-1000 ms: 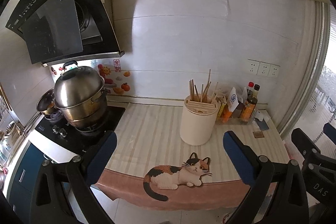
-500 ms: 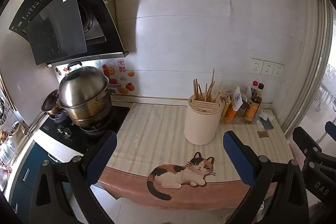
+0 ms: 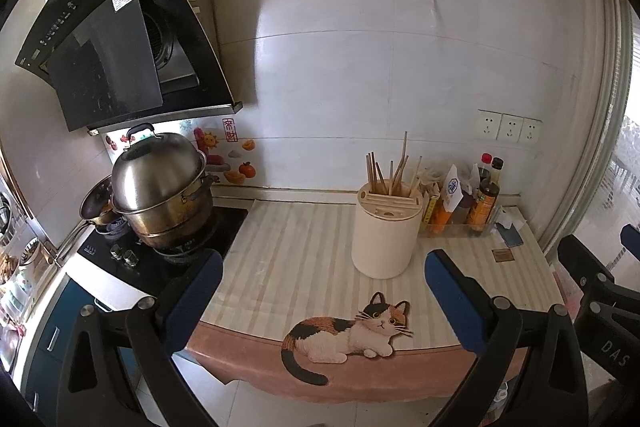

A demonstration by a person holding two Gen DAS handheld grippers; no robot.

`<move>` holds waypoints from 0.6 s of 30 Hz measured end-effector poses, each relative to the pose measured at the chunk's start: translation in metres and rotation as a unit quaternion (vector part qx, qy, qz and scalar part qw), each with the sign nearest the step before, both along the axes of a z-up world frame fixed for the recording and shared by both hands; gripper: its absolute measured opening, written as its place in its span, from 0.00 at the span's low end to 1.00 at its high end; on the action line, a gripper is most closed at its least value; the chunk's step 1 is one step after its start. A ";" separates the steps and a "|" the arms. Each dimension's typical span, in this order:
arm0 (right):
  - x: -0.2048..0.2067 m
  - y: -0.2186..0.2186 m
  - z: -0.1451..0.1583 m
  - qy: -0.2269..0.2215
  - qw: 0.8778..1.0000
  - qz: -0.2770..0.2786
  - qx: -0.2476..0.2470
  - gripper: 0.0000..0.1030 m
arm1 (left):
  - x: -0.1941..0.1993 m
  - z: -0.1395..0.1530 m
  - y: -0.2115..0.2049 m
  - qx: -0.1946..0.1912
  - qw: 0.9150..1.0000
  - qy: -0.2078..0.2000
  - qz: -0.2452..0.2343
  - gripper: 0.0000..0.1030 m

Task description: Organize utensils

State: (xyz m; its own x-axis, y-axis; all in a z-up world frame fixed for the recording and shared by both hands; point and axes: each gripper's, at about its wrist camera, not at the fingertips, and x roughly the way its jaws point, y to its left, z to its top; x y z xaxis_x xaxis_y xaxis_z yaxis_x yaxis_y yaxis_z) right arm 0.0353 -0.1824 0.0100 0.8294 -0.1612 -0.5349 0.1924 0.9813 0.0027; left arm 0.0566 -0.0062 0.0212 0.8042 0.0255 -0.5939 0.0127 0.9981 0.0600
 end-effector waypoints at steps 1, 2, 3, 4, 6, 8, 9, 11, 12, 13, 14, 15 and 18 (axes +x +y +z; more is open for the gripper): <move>0.000 0.000 0.000 -0.001 1.000 -0.001 0.000 1.00 | 0.000 0.000 0.000 0.000 1.000 0.000 0.000 1.00; 0.001 -0.001 0.000 -0.001 1.000 -0.001 -0.001 1.00 | 0.000 0.000 0.000 -0.001 1.000 -0.001 0.001 1.00; 0.001 -0.001 0.001 -0.001 1.000 -0.002 -0.002 1.00 | 0.000 0.000 0.000 -0.001 1.000 -0.001 0.001 1.00; 0.001 -0.001 0.001 -0.002 1.000 -0.003 -0.003 1.00 | 0.001 0.000 -0.001 -0.001 1.000 -0.001 0.001 1.00; 0.002 -0.002 0.001 -0.002 1.000 -0.003 -0.003 1.00 | 0.002 0.000 -0.002 0.000 1.000 -0.001 0.001 1.00; 0.002 -0.003 0.001 -0.002 1.000 -0.003 -0.001 1.00 | 0.003 0.000 -0.002 0.000 1.000 -0.001 0.000 1.00; 0.002 -0.003 0.001 -0.002 1.000 -0.003 -0.002 1.00 | 0.003 0.000 -0.002 0.000 1.000 -0.001 0.000 1.00; 0.003 -0.003 0.000 -0.001 1.000 -0.003 0.000 1.00 | 0.002 0.000 -0.002 0.001 1.000 0.000 0.000 1.00; 0.004 -0.003 0.000 0.000 1.000 -0.003 0.000 1.00 | 0.003 0.000 -0.002 0.001 1.000 0.000 -0.001 1.00; 0.004 -0.003 -0.001 0.001 1.000 -0.003 0.000 1.00 | 0.004 -0.001 -0.002 0.001 1.000 0.001 0.000 1.00; 0.004 -0.003 -0.001 0.001 1.000 -0.002 0.000 1.00 | 0.004 -0.001 -0.001 0.001 1.000 0.002 0.000 1.00; 0.004 -0.004 -0.001 0.002 1.000 -0.002 0.000 1.00 | 0.004 -0.001 -0.001 0.001 1.000 0.002 0.000 1.00; 0.005 -0.004 -0.001 0.002 1.000 -0.003 0.000 1.00 | 0.005 -0.002 -0.001 0.001 1.000 0.004 0.000 1.00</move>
